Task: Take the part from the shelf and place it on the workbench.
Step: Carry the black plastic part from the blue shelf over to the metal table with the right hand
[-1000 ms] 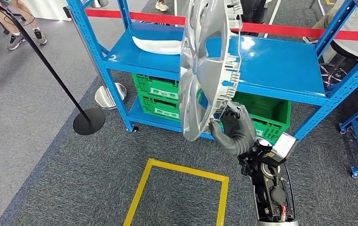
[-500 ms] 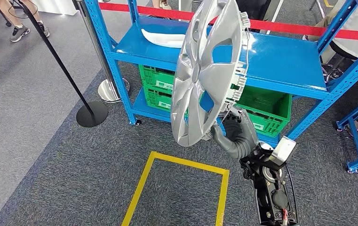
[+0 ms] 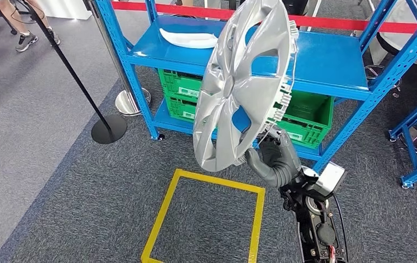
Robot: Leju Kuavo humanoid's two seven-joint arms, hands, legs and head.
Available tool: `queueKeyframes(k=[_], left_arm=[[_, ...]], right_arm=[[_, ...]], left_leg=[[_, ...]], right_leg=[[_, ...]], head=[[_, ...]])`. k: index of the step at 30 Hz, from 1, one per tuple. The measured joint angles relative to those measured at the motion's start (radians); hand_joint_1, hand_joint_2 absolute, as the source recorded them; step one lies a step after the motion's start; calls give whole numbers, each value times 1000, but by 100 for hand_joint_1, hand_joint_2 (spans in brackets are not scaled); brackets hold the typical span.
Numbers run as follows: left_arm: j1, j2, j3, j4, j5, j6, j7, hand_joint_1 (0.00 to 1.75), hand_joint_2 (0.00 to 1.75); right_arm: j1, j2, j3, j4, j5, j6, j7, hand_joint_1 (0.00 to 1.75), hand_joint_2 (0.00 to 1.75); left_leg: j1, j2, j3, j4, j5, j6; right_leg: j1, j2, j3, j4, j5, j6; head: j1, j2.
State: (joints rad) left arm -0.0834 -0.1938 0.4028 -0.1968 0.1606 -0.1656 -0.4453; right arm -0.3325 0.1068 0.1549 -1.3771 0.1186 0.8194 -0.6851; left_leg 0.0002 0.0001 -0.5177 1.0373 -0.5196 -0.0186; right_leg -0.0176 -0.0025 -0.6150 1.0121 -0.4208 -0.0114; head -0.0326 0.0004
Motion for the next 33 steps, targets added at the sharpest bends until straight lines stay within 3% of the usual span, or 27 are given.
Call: queueKeyframes(k=[2,4,5,7,9,10,11,12,14,16,17,19,21,24,25,26,27,28,29,31,33], left_arm=[[0,-1,0,0,0,0,0,0,175],[3,-1,0,0,0,0,0,0,175],[4,-2,0,0,0,0,0,0,175],[4,-3,0,1,0,0,0,0,175],[4,-4,0,1,0,0,0,0,175],[4,-5,0,1,0,0,0,0,175],[4,-6,0,1,0,0,0,0,175],[4,-6,0,1,0,0,0,0,175],[4,-7,0,1,0,1,0,0,175],[4,-8,0,1,0,1,-1,0,175],[4,-8,0,1,0,1,-2,0,175],[3,-7,0,0,0,3,-4,0,175],[3,-6,0,0,0,4,-6,0,175],[0,-4,0,0,0,4,-10,0,175],[-1,-4,0,0,0,4,-10,0,175],[-2,-3,0,0,0,4,-10,0,175],[-2,-3,0,0,0,4,-10,0,175],[-2,-2,0,0,0,3,-8,0,175],[-2,-3,0,0,0,3,-6,0,175],[-3,-3,0,0,0,3,-3,0,175],[-3,-3,0,0,2,3,-4,0,175]], right_arm=[[-2,0,0,-2,0,0,0,175,175],[-2,1,1,-2,0,0,0,175,175],[-2,1,1,-2,0,0,0,175,175],[-3,0,1,-2,0,0,0,175,175],[-2,-1,2,-2,0,0,0,175,175],[-1,-1,2,-2,0,0,0,175,175],[0,-1,2,-2,0,0,0,175,175],[1,-1,2,-2,0,0,0,175,175],[0,-1,2,-2,1,0,0,175,175],[-3,0,2,-3,1,0,0,175,175],[-4,0,2,-4,1,0,0,175,175],[-4,0,2,-5,2,0,1,175,175],[-6,2,1,-5,5,0,1,175,175],[-8,6,1,-6,10,0,2,175,175],[-7,6,2,-6,12,0,3,175,175],[-6,6,2,-6,14,0,3,175,175],[-5,6,2,-6,16,0,4,175,175],[-4,6,2,-6,17,0,4,175,175],[-3,6,2,-6,19,0,5,175,175],[-2,6,1,-8,21,0,6,175,175],[-2,7,1,-9,22,0,6,175,175]], left_leg=[[-6,-1,36,-69,-4,8],[-8,0,27,-76,7,22],[-8,2,21,-78,16,31],[-4,6,4,-82,38,47],[-7,7,-22,-81,58,53],[-8,8,-36,-80,68,53],[-8,8,-50,-78,78,53],[-9,8,-64,-75,87,51],[-8,7,-90,-63,100,46],[-10,7,-111,-49,112,36],[-10,7,-117,-45,119,30],[-9,6,-123,-45,134,19],[-6,5,-136,-24,107,6],[-1,4,-179,129,-32,-11],[0,4,-188,188,-61,-14],[1,4,-185,224,-66,-15],[2,4,-168,229,-51,-15],[2,4,-134,200,-24,-13],[2,3,-86,142,-1,-10],[-2,2,17,-4,0,-2],[-8,1,58,-79,-19,9]], right_leg=[[0,-1,-8,-2,15,13],[-3,-2,-14,-4,26,26],[-4,-2,-20,3,17,30],[-5,-1,-46,69,-51,37],[-4,-1,-86,207,-143,42],[-4,0,-97,267,-166,43],[-4,-1,-94,299,-166,43],[-4,-1,-71,291,-147,42],[-4,-1,21,172,-103,38],[-1,1,106,38,-106,32],[2,2,123,5,-117,29],[5,2,119,-5,-114,15],[2,0,104,-5,-96,-2],[-1,-2,67,-5,-62,-15],[-1,-2,53,-5,-51,-15],[-1,-3,39,-4,-40,-14],[0,-3,26,-4,-29,-13],[0,-2,13,-3,-19,-11],[0,-2,2,-3,-9,-8],[2,-1,-13,-3,9,1],[1,-3,-20,-6,27,14]], head=[[0,0],[0,0],[1,0],[5,0],[8,0],[8,0],[8,0],[8,0],[8,0],[7,0],[6,0],[7,0],[5,0],[0,0],[0,0],[0,0],[0,0],[0,0],[0,0],[0,0],[1,0]])
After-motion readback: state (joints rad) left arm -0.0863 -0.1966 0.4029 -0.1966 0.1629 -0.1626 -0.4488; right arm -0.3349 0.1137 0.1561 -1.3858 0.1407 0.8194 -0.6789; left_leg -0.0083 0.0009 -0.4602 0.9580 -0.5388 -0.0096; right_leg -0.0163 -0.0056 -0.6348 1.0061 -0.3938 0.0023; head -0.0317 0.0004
